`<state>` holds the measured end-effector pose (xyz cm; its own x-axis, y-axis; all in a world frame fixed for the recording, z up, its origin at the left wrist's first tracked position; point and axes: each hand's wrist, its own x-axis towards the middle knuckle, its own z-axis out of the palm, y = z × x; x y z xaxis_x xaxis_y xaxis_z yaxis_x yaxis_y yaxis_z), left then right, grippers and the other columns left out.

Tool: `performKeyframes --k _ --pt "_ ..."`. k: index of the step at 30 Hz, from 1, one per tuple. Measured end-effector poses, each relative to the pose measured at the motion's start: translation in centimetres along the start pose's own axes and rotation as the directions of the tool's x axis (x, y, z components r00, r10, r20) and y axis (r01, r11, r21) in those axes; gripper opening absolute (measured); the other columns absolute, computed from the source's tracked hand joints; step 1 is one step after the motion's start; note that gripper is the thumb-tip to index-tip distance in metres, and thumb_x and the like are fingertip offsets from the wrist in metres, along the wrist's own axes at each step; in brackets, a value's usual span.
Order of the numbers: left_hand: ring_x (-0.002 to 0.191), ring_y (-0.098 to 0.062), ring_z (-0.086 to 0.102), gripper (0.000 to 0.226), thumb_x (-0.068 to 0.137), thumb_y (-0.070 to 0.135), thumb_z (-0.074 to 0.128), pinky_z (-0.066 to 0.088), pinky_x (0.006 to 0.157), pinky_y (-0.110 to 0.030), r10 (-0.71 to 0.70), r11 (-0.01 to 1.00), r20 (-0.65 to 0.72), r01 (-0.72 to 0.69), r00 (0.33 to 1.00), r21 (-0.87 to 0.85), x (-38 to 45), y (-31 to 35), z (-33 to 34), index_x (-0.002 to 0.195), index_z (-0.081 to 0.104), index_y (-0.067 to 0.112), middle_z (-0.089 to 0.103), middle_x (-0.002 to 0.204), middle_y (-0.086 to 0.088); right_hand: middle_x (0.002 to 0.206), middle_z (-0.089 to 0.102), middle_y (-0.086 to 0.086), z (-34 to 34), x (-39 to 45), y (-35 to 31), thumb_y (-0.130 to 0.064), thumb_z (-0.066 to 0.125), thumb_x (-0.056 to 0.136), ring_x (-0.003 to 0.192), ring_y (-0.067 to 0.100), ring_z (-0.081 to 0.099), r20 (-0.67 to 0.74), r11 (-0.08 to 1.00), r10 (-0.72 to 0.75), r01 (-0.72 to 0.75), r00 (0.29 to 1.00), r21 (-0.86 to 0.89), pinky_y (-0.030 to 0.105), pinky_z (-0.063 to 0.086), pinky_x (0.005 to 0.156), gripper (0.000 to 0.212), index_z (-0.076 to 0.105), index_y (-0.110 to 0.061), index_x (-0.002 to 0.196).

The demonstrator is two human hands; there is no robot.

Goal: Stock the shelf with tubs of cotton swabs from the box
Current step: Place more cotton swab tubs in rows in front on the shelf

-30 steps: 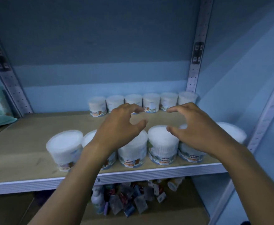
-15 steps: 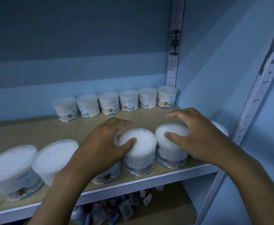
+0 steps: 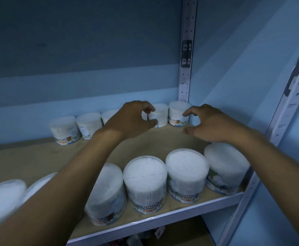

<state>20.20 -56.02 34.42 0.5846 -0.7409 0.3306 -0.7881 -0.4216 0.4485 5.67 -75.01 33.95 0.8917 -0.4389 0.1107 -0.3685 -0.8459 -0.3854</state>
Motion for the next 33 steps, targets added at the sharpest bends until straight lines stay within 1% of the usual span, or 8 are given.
performKeyframes --k 3,7,10,14,17,22,29,33 --pt "0.098 -0.009 0.055 0.041 0.085 0.038 0.071 0.042 0.089 -0.023 0.012 0.995 0.053 -0.017 0.999 0.096 3.8 -0.4 0.1 0.123 0.063 0.025 0.061 0.122 0.007 0.138 0.045 0.006 -0.6 3.8 0.4 -0.041 0.073 0.084 0.122 0.024 0.052 0.023 0.998 0.019 -0.017 1.000 -0.063 0.026 0.039 0.090 0.061 0.051 -0.029 0.139" --pt "0.122 -0.016 0.049 0.053 0.087 0.041 0.067 0.036 0.094 -0.024 -0.018 0.968 0.184 -0.029 0.983 0.251 8.6 -1.2 0.7 0.135 0.053 0.024 0.053 0.134 0.002 0.142 0.040 0.010 -0.2 8.5 1.4 -0.037 0.073 0.083 0.119 0.027 0.054 0.071 0.986 0.020 -0.008 0.997 -0.169 0.030 0.043 0.088 0.070 0.043 -0.029 0.145" --pt "0.127 -0.019 0.045 0.061 0.085 0.046 0.067 0.037 0.096 -0.028 -0.054 0.937 0.241 -0.034 0.969 0.349 11.4 -1.7 1.7 0.139 0.047 0.026 0.047 0.139 0.000 0.146 0.035 0.010 0.3 11.3 2.0 -0.040 0.075 0.081 0.123 0.030 0.052 0.103 0.970 0.054 -0.028 0.993 -0.243 0.035 0.046 0.096 0.080 0.036 -0.030 0.150" --pt "0.130 -0.021 0.044 0.071 0.083 0.054 0.066 0.041 0.100 -0.034 -0.107 0.899 0.298 -0.036 0.949 0.437 14.2 -2.1 3.2 0.144 0.041 0.027 0.042 0.144 0.000 0.155 0.025 0.012 1.1 14.2 2.6 -0.047 0.074 0.081 0.134 0.036 0.044 0.119 0.950 0.099 -0.059 0.988 -0.306 0.045 0.044 0.106 0.092 0.022 -0.028 0.156" --pt "0.134 -0.022 0.041 0.078 0.082 0.061 0.064 0.039 0.106 -0.036 -0.143 0.884 0.343 -0.036 0.928 0.465 15.7 -2.4 4.6 0.147 0.036 0.027 0.039 0.149 0.000 0.158 0.020 0.013 1.8 16.0 2.7 -0.050 0.073 0.083 0.139 0.038 0.038 0.144 0.939 0.103 -0.048 0.984 -0.341 0.048 0.040 0.109 0.098 0.015 -0.025 0.158" --pt "0.139 -0.023 0.037 0.086 0.081 0.065 0.063 0.036 0.107 -0.036 -0.157 0.879 0.366 -0.038 0.917 0.475 17.2 -3.0 6.1 0.150 0.030 0.027 0.034 0.153 -0.002 0.160 0.022 0.013 2.1 18.2 2.9 -0.055 0.073 0.082 0.143 0.034 0.034 0.171 0.928 0.099 -0.029 0.980 -0.372 0.046 0.037 0.112 0.103 0.014 -0.023 0.159" --pt "0.139 -0.024 0.036 0.083 0.081 0.063 0.064 0.036 0.104 -0.036 -0.162 0.862 0.353 -0.042 0.921 0.505 18.0 -4.2 6.5 0.150 0.031 0.029 0.034 0.153 -0.003 0.161 0.029 0.008 3.1 19.9 3.3 -0.061 0.070 0.081 0.143 0.030 0.037 0.206 0.919 0.107 -0.018 0.973 -0.394 0.046 0.037 0.112 0.102 0.015 -0.024 0.158" --pt "0.141 -0.023 0.034 0.078 0.082 0.062 0.063 0.034 0.108 -0.036 -0.147 0.875 0.327 -0.031 0.933 0.483 18.1 -4.6 6.5 0.149 0.036 0.030 0.034 0.155 -0.002 0.164 0.025 0.004 3.5 20.2 3.4 -0.061 0.067 0.084 0.146 0.028 0.032 0.224 0.918 0.121 -0.023 0.967 -0.395 0.045 0.033 0.116 0.097 0.016 -0.026 0.158"
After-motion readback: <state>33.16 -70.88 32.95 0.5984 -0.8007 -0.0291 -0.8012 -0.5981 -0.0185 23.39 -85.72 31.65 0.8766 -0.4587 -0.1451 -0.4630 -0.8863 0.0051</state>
